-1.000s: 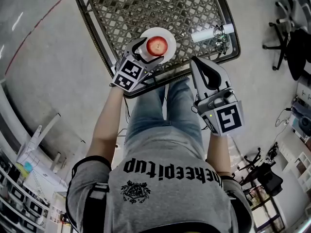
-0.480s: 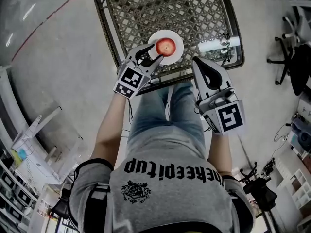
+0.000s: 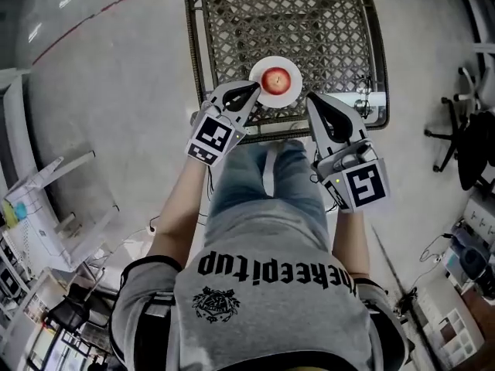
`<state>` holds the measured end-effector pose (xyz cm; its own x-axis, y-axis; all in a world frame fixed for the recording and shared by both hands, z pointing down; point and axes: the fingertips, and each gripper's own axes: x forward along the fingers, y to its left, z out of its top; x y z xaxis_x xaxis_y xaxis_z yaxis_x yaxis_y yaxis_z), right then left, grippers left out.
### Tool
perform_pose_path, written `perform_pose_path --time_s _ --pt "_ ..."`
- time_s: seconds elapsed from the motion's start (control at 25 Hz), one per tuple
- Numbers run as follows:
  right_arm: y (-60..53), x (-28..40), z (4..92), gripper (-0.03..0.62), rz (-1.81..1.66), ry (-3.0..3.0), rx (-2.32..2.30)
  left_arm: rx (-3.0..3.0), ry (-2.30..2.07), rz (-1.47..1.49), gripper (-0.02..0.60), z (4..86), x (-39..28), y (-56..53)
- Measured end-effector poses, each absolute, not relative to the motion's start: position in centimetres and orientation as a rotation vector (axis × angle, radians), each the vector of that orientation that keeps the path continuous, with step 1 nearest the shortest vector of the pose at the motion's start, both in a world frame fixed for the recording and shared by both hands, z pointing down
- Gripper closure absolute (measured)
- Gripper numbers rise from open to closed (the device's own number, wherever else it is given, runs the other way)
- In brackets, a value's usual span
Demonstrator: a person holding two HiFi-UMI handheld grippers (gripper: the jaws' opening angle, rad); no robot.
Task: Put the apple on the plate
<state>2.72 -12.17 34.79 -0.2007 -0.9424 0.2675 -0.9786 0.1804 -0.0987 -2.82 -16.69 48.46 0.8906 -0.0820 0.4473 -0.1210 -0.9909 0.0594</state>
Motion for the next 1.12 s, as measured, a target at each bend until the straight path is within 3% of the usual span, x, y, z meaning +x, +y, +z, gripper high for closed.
perform_pose_path --time_s 1.12 --pt "-9.7 1.0 31.2 0.595 0.224 -2.607 1.471 2.955 -0.678 0.438 0.566 36.2 -4.6 -11.1"
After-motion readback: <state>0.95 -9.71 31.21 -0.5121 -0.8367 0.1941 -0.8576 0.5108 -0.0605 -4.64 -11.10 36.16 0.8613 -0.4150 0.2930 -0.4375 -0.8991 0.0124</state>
